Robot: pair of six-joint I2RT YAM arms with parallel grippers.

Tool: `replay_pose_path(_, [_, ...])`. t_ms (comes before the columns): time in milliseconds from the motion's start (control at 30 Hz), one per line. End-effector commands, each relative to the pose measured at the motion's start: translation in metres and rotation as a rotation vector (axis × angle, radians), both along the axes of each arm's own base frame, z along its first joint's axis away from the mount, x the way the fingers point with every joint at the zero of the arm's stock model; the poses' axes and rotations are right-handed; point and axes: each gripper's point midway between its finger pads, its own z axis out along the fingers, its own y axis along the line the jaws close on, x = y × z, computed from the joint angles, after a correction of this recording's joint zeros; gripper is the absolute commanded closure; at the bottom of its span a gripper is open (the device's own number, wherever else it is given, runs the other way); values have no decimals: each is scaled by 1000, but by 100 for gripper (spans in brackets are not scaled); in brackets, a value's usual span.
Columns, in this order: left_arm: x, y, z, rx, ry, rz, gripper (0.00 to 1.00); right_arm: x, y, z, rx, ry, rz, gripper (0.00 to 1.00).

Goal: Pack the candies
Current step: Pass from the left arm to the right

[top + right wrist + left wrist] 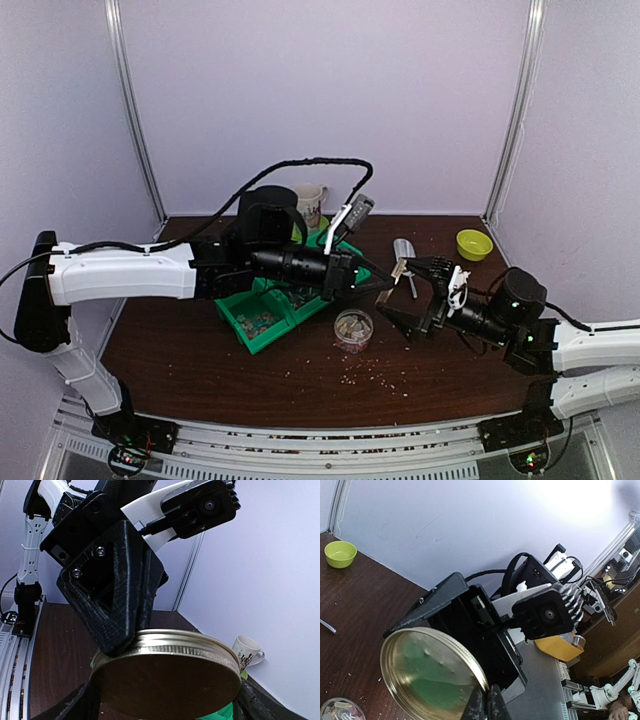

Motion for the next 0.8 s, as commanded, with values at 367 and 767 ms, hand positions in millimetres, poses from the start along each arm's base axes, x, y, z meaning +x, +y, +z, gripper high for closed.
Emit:
replay_pose_path(367, [16, 17, 4, -26, 5, 68, 58, 7, -1, 11, -15, 33, -42, 12])
replay_pose_path(767, [62, 93, -20, 154, -68, 385, 27, 16, 1, -9, -216, 234, -80, 14])
